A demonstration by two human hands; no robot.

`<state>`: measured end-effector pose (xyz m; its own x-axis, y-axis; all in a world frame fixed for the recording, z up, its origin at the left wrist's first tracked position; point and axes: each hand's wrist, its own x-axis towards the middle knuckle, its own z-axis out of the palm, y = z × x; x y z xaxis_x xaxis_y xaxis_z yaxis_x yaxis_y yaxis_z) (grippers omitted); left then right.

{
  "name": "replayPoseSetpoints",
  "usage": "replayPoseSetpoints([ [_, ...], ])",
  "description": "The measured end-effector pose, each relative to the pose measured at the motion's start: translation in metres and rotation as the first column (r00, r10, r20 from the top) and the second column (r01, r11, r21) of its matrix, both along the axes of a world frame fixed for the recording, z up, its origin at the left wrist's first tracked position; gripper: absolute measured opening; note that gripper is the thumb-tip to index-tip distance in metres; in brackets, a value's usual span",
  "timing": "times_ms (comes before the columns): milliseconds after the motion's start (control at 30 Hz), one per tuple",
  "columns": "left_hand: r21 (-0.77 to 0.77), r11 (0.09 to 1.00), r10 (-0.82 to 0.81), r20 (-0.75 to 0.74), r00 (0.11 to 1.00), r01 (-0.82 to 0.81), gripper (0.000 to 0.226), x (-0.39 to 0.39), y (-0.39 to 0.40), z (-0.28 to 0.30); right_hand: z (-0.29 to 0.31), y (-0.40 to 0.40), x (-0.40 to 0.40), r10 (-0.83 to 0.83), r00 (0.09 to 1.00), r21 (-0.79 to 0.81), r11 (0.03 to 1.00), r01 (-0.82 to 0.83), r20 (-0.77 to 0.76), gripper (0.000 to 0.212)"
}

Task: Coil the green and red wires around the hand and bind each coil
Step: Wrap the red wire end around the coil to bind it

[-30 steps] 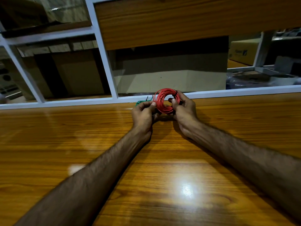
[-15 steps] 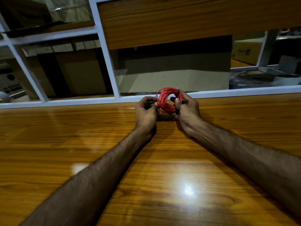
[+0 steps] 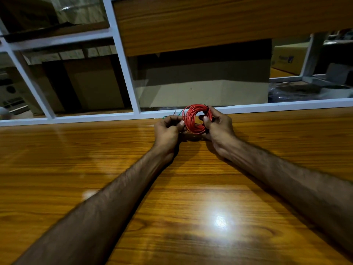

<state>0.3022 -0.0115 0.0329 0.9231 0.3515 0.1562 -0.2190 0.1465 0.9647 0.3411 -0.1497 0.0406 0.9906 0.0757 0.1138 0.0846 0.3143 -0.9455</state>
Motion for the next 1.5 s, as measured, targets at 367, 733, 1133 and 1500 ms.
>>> replayPoseSetpoints([
  [367,-0.087,0.996,0.035,0.014,0.999,-0.033,0.012,-0.001,-0.003,0.001,-0.011,0.005,0.011,-0.100,0.990,-0.164,0.980,0.116,0.103,0.051],
  [733,-0.086,0.996,0.035,0.040,0.999,-0.031,0.018,-0.005,-0.004,0.007,-0.012,0.005,0.012,-0.107,0.987,-0.194,0.973,0.129,0.119,0.051],
  [1133,-0.030,0.999,0.019,0.027,0.999,-0.019,0.006,0.003,0.003,0.003,-0.012,0.006,0.008,-0.127,0.966,-0.334,0.921,0.199,0.225,0.051],
  [1500,0.128,0.990,0.067,-0.038,0.997,-0.061,0.013,0.015,0.004,-0.004,-0.009,0.005,0.003,-0.105,0.950,-0.436,0.870,0.230,0.293,0.055],
])
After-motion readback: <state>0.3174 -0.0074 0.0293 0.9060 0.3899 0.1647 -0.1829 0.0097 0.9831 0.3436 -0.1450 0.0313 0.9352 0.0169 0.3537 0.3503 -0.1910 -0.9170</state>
